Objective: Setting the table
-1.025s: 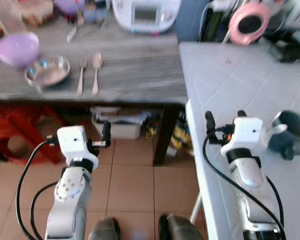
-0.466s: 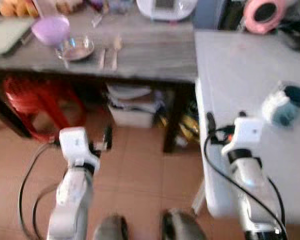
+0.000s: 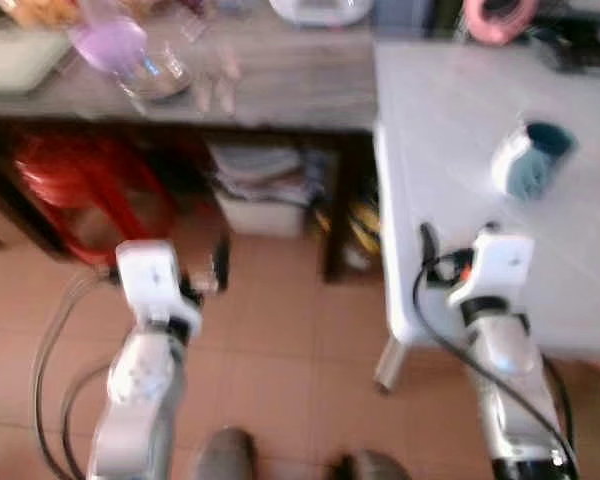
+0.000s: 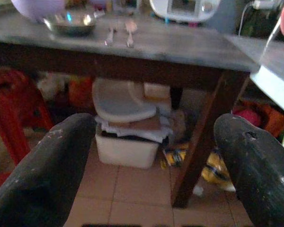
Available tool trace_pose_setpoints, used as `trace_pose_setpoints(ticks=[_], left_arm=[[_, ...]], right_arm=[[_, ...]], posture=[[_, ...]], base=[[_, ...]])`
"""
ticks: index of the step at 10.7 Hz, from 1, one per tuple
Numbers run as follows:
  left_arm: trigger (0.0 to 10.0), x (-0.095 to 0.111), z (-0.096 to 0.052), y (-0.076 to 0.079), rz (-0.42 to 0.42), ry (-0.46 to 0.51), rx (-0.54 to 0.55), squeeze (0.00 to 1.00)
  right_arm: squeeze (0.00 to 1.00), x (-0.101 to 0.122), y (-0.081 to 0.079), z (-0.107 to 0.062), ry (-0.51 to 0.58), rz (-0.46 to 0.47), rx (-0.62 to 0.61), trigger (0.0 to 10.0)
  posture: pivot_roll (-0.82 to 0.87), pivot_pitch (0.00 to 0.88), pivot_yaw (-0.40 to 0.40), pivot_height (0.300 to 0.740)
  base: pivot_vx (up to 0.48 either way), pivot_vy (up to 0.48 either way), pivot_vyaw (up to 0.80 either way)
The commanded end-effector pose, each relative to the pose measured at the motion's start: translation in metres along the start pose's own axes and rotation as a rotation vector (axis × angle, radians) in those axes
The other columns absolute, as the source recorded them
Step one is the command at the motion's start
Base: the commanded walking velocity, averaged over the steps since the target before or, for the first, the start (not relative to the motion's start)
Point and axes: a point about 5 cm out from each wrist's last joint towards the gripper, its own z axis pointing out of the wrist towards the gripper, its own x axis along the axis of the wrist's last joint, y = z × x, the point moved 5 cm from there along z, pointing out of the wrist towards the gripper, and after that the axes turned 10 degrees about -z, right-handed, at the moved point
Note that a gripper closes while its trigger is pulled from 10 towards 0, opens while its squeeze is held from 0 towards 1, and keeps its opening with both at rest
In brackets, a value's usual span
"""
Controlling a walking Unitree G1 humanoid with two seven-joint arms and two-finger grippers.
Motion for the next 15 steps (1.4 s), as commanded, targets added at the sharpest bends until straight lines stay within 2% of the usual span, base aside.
trace_pose_setpoints(ticks=[1,3,8,15], left_arm=[[10.0,-0.002,-0.002,-0.004,0.009,-0.008,0.012,0.00],[10.0,-0.003,0.001,0.005,-0.013,-0.005,-0.005,0.00],[10.0,-0.004,0.003,0.004,-0.011,-0.013,-0.011,0.00],[10.0,-0.003,0.002,0.006,-0.007,-0.012,-0.033,0.00]], right_arm=[[0.00,0.005,-0.005,0.002,0.015,0.002,0.018,10.0],[0.00,0.009,-0.005,0.006,0.027,0.001,0.021,10.0],[0.00,0.008,-0.007,0.006,0.025,0.005,0.015,10.0],[0.00,0.009,-0.004,0.011,0.028,-0.015,-0.008,10.0]], posture=[[0.00,0.170,-0.025,0.740],[-0.01,0.164,-0.023,0.740],[-0.01,0.151,-0.014,0.740],[0.00,0.166,-0.003,0.740]], base=[[0.000,-0.345,0.00],[0.000,-0.403,0.00],[0.000,-0.406,0.00],[0.000,0.000,0.16]])
